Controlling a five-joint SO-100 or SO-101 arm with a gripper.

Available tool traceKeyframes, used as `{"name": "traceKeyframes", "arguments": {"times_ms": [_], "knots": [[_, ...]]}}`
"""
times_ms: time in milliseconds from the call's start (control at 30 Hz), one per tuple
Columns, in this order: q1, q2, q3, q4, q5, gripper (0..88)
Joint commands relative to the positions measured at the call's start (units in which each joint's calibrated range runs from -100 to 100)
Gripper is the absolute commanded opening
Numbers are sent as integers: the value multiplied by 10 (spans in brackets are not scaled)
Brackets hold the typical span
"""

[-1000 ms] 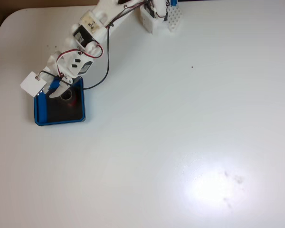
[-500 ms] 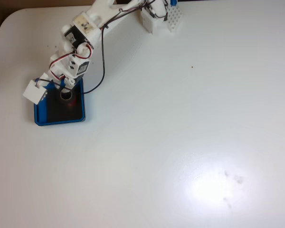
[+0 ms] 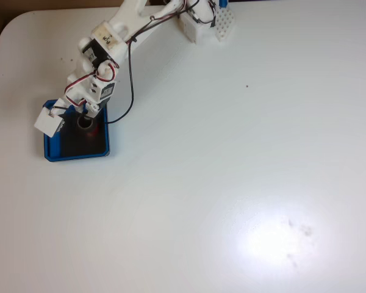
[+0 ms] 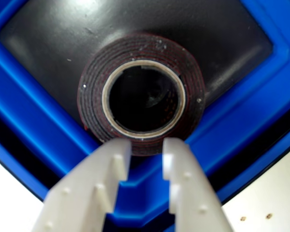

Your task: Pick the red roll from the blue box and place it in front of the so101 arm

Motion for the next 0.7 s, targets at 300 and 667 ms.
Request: {"name": "traceKeyframes", "arguments": {"times_ms": [300, 667], "knots": [[-1, 32, -65, 2, -6, 137], [-2, 103, -155, 2, -162, 140]]}}
